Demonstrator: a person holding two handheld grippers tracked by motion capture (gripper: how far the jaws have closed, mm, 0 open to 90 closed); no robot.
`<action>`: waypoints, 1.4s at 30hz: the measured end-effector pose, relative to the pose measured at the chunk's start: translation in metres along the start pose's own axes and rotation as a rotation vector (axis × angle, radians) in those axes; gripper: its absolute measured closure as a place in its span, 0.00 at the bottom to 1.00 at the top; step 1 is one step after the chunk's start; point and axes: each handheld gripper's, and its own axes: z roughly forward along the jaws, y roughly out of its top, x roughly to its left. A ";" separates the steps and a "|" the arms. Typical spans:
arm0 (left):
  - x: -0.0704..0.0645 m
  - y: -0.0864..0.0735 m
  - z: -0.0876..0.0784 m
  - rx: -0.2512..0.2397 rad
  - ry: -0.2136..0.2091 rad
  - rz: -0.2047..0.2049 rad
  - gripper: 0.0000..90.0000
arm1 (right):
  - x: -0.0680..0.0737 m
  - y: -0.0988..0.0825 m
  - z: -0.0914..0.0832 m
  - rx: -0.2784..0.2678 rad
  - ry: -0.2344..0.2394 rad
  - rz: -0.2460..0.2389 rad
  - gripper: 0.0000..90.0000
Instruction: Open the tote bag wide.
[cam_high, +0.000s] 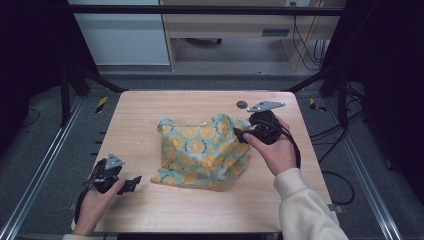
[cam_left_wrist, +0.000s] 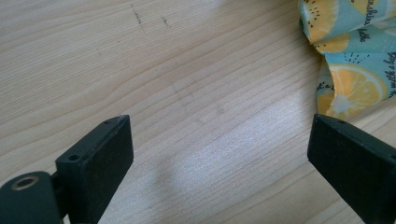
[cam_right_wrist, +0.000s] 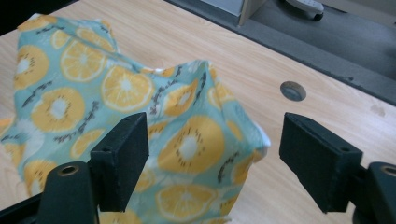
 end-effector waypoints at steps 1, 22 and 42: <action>0.000 0.000 0.000 0.000 0.002 0.001 0.07 | -0.001 0.003 0.003 0.007 0.001 -0.001 0.27; -0.001 0.001 0.000 -0.005 -0.001 0.005 0.07 | -0.003 0.034 0.077 0.185 0.032 0.028 0.31; -0.001 0.001 0.000 0.001 -0.001 0.013 0.08 | 0.005 0.026 0.072 0.226 0.124 -0.016 0.99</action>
